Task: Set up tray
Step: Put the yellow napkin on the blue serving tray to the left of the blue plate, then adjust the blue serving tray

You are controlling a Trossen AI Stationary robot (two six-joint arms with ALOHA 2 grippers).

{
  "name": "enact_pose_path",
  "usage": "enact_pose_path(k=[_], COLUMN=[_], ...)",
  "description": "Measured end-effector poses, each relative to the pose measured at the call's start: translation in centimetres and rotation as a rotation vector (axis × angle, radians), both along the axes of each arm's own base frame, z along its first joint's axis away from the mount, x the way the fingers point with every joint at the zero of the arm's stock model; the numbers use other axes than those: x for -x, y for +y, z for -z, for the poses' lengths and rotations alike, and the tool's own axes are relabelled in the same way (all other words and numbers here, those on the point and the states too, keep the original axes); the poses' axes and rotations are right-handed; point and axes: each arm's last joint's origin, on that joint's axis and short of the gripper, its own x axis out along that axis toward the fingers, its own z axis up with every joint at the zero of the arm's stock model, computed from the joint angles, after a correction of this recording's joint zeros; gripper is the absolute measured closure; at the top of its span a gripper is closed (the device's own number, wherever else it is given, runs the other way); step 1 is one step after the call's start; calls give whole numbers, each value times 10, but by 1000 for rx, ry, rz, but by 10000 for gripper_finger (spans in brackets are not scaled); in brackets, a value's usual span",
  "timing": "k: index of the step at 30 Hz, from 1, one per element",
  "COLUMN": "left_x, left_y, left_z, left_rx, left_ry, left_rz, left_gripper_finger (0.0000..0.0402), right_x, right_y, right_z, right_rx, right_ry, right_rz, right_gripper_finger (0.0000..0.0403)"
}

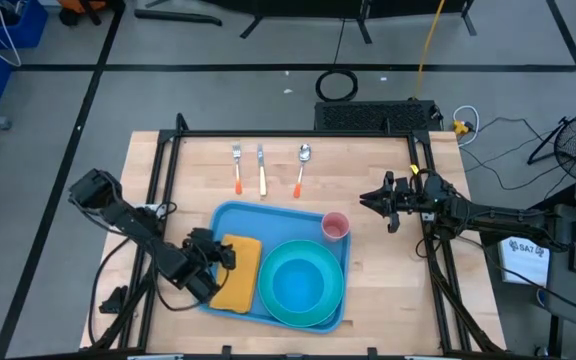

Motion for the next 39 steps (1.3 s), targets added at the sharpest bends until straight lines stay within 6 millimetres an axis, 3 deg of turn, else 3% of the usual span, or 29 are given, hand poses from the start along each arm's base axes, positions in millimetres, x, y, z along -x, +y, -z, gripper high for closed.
enact_pose_path(k=[8, 12, 14, 16, 20, 21, 27, 34, 39], left_x=[-12, -20, -26, -31, -34, -35, -36, -10, -14], left_y=[11, 14, 15, 14, 19, 21, 26, 43, 61], left_z=[-50, -58, -58, -56, -53, -53, -50, -41, -41], left_rx=[65, 267, 389, 430, 410, 410, 427, 344, 268], left_ry=[-71, -15, 31, 38, 76, 70, 109, 393, 433], left_rz=[125, 290, 387, 442, 478, 475, 447, 288, 297], left_gripper_finger=[101, 101, 126, 181, 356, 376, 398, 400, 400], right_x=[0, 0, 0, 0, 0, 0, 0, 0, 0], right_y=[0, 0, 0, 0, 0, 0, 0, 0, 0], right_z=[0, 0, 0, 1, 1, 1, 2, 3, 3], right_rx=[7, 7, 5, 5, 5, 4, 1, 19, 19], right_ry=[-1, 1, 5, 5, 6, 9, 17, 33, 32], right_rz=[0, 0, 0, 0, 0, 0, 0, -1, 0], right_gripper_finger=[335, 335, 335, 335, 335, 335, 335, 335, 335])
